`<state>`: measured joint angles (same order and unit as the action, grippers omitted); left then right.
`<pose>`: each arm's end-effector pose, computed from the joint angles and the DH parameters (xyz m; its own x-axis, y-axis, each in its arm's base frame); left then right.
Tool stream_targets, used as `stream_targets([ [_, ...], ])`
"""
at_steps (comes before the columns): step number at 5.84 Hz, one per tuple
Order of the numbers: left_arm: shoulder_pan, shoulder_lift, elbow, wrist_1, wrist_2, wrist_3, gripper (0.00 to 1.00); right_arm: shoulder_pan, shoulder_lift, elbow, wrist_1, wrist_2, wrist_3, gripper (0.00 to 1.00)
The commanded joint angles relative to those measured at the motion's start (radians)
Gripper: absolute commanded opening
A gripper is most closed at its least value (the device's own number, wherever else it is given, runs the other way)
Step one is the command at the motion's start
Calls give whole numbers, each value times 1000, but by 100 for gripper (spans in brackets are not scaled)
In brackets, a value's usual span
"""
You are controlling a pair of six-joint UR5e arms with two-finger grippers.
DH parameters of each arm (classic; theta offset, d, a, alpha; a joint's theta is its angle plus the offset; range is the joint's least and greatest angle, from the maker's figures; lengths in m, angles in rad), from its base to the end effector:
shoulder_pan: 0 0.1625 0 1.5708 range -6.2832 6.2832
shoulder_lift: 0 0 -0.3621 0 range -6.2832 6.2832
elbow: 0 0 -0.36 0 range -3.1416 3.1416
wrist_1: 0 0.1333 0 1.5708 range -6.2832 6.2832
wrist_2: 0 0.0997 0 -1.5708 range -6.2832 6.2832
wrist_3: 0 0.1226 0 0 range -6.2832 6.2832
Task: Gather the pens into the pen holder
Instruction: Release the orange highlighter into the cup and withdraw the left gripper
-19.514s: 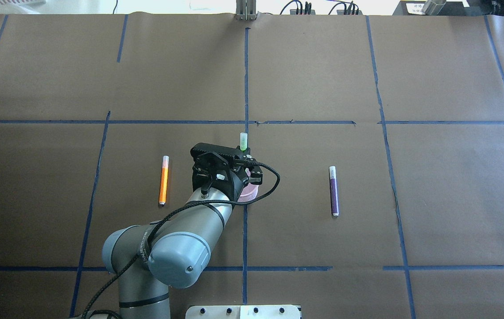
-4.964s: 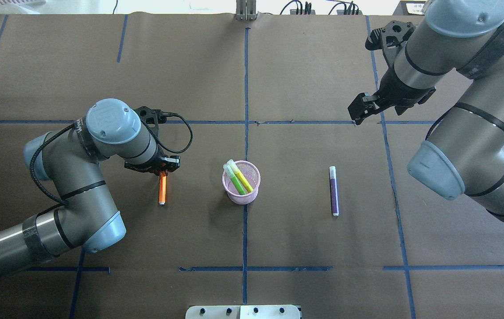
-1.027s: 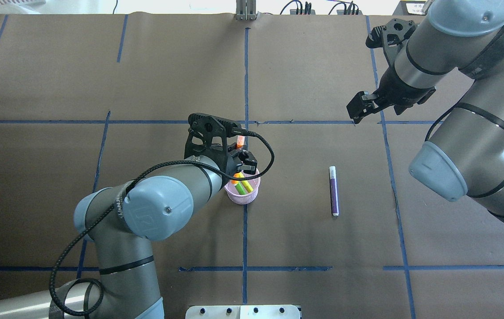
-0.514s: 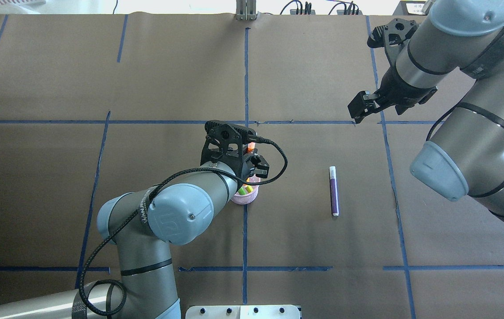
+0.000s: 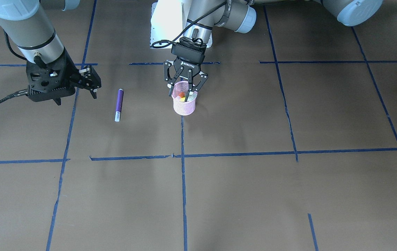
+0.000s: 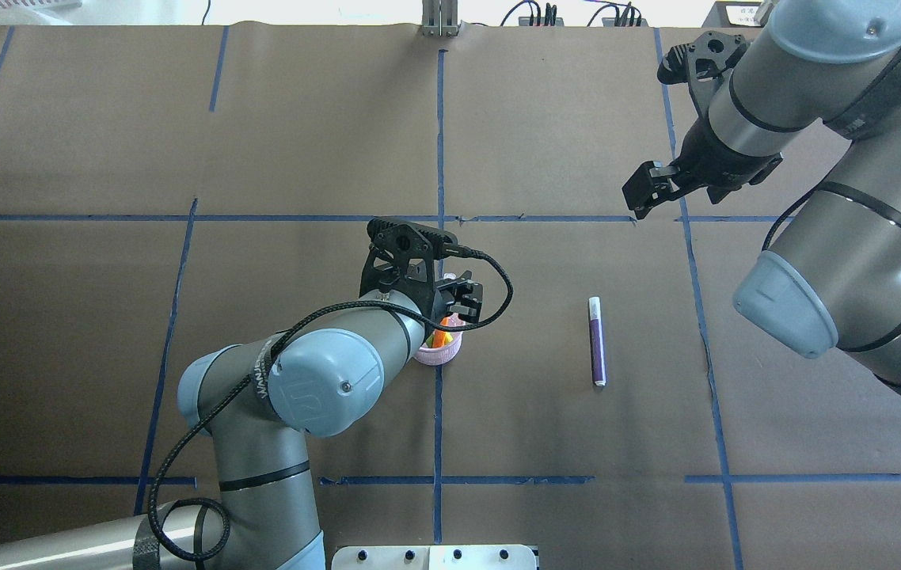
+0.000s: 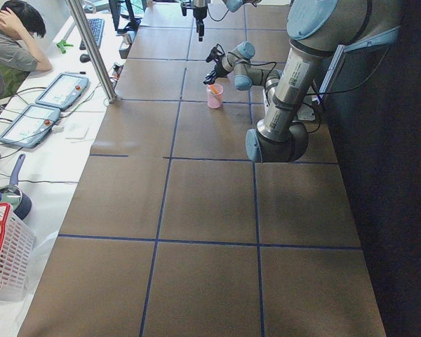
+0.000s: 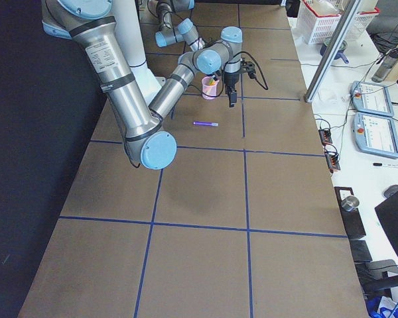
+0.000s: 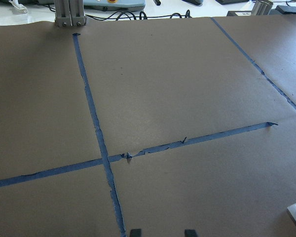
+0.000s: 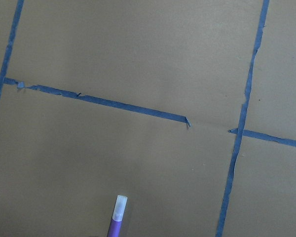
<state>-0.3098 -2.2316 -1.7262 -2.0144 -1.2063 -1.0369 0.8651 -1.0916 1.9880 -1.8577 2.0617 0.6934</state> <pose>0.5255 -0.3541 0.1262 0.5603 0.3199 -0.7640 0.3751 0.7244 0.5784 -0.2898 -0.4565 0.2342 0.7215 -0.1990 0.6632 0.0918 0.9769 0.1932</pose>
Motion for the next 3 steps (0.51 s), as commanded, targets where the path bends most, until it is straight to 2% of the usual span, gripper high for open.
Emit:
stream_targets([
  [1, -15, -5, -25, 9, -33, 0, 100, -1, -1, 0, 0, 0, 0, 100],
  [2, -84, 3, -29, 50, -234, -6, 100, -1, -2, 0, 0, 0, 0, 100],
  [3, -182, 4, -61, 188, -427, -12, 100, -1, -1, 0, 2, 0, 0, 100],
])
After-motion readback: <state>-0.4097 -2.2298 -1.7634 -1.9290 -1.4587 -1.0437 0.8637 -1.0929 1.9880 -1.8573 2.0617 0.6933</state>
